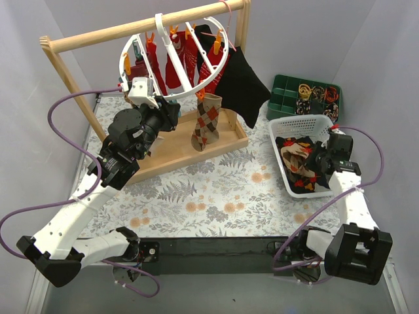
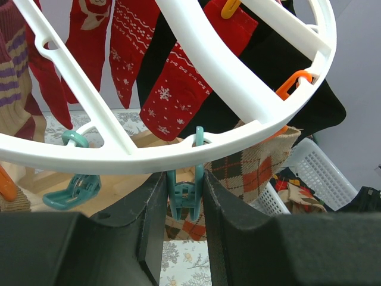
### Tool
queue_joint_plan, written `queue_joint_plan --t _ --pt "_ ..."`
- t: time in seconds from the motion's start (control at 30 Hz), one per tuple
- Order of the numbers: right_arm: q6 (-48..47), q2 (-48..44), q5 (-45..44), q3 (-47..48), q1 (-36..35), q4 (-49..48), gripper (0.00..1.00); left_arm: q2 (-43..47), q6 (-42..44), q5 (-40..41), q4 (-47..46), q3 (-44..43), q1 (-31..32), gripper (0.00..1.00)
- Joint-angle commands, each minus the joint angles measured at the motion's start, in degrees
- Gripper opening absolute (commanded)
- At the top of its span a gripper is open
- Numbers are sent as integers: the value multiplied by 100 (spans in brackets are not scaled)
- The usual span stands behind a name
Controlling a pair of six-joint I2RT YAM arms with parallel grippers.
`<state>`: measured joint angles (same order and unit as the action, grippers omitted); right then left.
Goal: Clip the socks to the hanger
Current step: Pick up the sock from the bin.
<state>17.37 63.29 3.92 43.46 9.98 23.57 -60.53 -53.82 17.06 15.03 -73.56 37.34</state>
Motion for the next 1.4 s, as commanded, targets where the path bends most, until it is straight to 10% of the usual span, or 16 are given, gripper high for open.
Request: queue_joint_plan --t 0.0,0.5,1.07,1.37 --pt "-540 -255 -216 504 -417 306 38 112 -14 -133 264 -123 10 0" --pt "-2237 1844 -911 2447 -1226 561 45 94 -5 -89 387 -176 10 0" --pt "-2247 2856 73 1676 -885 -124 45 77 -23 -98 405 -194 10 0" --pt "-2141 2602 -76 1542 -875 -195 18 86 -32 -80 422 -194 10 0"
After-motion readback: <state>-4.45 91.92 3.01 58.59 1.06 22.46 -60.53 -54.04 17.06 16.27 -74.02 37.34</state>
